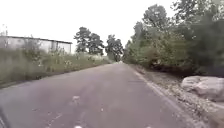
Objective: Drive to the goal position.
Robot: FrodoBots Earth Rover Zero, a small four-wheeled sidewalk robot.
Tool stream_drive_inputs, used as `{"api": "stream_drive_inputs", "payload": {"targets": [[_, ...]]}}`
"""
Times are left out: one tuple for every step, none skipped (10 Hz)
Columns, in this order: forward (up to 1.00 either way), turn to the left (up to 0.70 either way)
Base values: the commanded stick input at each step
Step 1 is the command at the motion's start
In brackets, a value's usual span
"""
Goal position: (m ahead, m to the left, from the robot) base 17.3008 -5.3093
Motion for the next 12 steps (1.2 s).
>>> {"api": "stream_drive_inputs", "payload": {"targets": [[1.00,-0.25],[1.00,-0.25],[1.00,-0.22],[1.00,-0.19],[1.00,-0.18],[1.00,-0.17],[1.00,-0.16],[1.00,-0.16],[1.00,-0.16],[1.00,-0.16],[1.00,-0.16],[1.00,-0.13]]}}
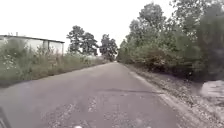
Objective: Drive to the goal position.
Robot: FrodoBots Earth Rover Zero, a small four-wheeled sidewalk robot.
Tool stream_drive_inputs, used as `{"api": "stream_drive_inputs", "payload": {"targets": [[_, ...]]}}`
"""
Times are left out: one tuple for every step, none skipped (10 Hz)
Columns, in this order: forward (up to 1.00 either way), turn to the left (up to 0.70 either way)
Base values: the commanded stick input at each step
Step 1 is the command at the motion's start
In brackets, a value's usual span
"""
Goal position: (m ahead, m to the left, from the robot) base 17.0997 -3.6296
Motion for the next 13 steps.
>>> {"api": "stream_drive_inputs", "payload": {"targets": [[1.00,-0.02],[1.00,-0.02],[1.00,-0.02],[1.00,-0.02],[1.00,-0.02],[1.00,-0.02],[1.00,-0.02],[1.00,-0.02],[1.00,-0.02],[1.00,-0.02],[1.00,-0.04],[1.00,-0.07],[1.00,-0.09]]}}
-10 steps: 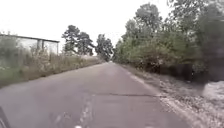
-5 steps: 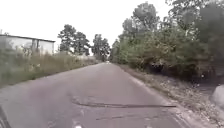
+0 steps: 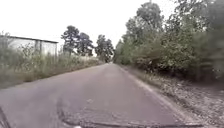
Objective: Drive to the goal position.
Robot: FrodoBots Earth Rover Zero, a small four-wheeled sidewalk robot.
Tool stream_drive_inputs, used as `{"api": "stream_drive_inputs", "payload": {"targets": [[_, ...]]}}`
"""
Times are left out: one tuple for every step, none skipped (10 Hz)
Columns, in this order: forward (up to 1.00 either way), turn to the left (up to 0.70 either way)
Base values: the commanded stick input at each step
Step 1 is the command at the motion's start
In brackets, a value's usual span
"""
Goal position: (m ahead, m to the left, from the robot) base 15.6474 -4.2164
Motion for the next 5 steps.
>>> {"api": "stream_drive_inputs", "payload": {"targets": [[1.00,-0.11],[1.00,-0.11],[1.00,-0.11],[1.00,-0.11],[1.00,-0.11]]}}
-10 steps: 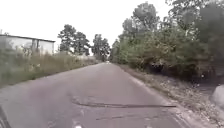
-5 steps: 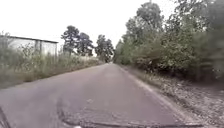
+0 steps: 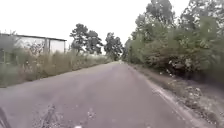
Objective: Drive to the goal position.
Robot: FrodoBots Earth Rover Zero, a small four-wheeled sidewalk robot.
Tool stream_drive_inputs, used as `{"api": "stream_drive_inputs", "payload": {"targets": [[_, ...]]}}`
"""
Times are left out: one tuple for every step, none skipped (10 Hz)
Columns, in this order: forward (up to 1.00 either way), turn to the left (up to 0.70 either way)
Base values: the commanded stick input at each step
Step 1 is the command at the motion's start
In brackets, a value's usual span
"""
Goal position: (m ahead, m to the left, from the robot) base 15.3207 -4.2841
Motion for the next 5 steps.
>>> {"api": "stream_drive_inputs", "payload": {"targets": [[1.00,-0.11],[1.00,-0.11],[1.00,-0.11],[1.00,-0.11],[1.00,-0.11]]}}
